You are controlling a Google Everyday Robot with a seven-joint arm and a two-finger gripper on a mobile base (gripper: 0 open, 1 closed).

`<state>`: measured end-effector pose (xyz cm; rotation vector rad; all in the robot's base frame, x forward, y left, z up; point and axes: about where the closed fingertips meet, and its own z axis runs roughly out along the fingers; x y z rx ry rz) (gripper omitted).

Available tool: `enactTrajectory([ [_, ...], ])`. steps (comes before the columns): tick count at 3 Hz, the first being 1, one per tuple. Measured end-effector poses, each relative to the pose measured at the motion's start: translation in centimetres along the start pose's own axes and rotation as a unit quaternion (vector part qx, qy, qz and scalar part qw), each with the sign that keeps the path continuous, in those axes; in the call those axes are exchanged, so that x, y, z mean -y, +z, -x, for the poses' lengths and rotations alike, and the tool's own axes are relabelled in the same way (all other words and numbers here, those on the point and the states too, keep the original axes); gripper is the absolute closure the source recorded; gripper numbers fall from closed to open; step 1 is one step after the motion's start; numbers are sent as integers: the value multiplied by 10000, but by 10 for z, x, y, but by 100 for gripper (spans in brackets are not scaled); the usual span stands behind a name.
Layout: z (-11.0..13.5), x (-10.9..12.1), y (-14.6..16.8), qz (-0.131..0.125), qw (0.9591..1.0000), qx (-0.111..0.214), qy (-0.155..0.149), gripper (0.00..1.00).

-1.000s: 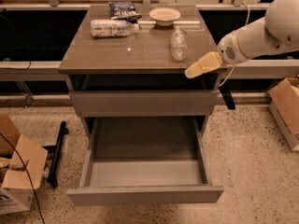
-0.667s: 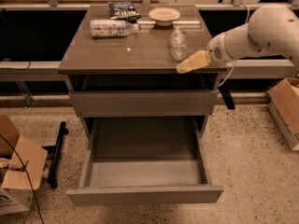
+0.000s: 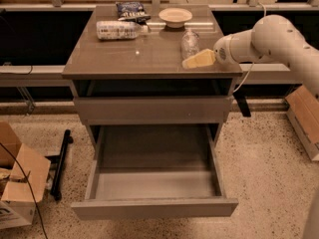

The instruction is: Pick water bottle from middle drawer and place on counter

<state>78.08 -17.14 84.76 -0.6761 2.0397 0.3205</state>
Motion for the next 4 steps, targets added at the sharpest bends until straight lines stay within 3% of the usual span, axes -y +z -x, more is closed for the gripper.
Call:
enactTrajectory([
  [2,23,7,45,130,9986,437,256,0],
  [4,31,-6,67,262,9987,423,149,43],
])
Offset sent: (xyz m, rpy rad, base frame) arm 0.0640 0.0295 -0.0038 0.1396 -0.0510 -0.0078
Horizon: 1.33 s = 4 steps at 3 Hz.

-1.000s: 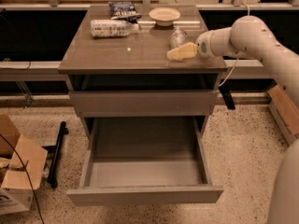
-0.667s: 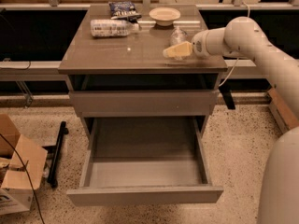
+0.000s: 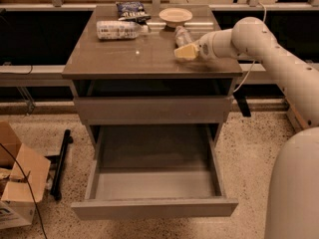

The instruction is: Pick water bottle from middle drawer and place on counter

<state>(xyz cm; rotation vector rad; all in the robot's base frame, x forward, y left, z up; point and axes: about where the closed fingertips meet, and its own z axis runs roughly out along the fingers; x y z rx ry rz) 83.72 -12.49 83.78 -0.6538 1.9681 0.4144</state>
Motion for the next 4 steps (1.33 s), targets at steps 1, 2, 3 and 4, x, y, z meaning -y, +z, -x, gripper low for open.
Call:
enactTrajectory([
  [1,3,-4,-3,-26,10000,-9,-89,65],
  [2,11,-12,-19,-42,9996,-3,-278,88],
  [3,30,-25,-58,132,9979,5,-632,100],
  [4,27,-55,-106,618,9922,-117,-1072,100],
])
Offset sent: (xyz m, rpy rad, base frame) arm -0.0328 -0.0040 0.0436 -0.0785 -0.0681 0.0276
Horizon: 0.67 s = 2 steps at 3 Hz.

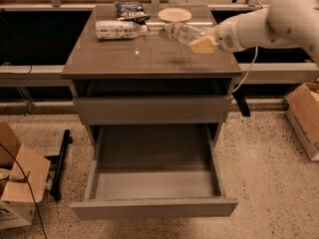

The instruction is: Pick water bottle from middle drawer and place on counter

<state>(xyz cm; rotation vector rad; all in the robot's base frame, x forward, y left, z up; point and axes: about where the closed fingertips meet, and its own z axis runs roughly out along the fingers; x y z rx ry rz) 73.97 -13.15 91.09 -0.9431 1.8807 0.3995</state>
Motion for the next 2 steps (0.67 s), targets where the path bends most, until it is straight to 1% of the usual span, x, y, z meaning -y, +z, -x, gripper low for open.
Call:
enactTrajectory([
  [1,-12,-49,-41,770,9957,-17,-524,100],
  [2,-29,-97,-69,1625,9827,-14,-886,100],
])
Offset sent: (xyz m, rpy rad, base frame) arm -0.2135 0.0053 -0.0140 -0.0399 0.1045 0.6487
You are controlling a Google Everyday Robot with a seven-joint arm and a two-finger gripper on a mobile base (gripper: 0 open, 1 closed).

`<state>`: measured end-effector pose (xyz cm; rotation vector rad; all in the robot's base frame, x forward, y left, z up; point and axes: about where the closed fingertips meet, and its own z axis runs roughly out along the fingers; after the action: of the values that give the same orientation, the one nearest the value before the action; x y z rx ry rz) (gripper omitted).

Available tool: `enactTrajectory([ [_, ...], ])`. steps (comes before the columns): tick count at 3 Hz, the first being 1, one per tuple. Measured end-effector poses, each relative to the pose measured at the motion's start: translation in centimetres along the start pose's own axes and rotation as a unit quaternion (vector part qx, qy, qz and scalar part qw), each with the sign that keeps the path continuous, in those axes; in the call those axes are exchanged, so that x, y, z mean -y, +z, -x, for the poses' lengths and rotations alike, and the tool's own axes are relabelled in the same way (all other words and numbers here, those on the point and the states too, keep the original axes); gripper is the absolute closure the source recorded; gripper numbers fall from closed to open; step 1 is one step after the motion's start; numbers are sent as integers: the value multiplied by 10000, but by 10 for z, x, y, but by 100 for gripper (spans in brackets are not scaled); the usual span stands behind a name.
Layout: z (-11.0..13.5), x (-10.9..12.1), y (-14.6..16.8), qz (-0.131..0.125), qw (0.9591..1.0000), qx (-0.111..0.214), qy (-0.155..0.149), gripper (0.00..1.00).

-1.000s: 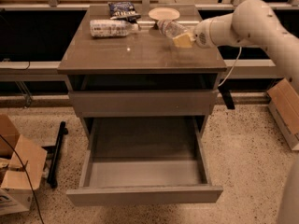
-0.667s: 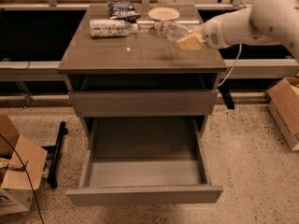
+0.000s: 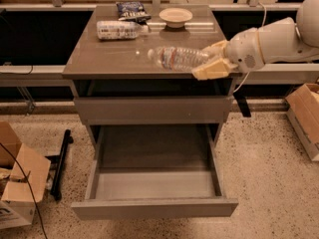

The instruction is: Pick water bottle from middle drawer and place on counter

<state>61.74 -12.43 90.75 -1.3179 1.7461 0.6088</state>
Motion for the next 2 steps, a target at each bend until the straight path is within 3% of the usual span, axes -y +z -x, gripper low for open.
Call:
enactTrajectory([
  [1,-29,-47,6,880,9959,-199,33,100],
  [2,-83,-78,41,1709,9831,-481,450,100],
])
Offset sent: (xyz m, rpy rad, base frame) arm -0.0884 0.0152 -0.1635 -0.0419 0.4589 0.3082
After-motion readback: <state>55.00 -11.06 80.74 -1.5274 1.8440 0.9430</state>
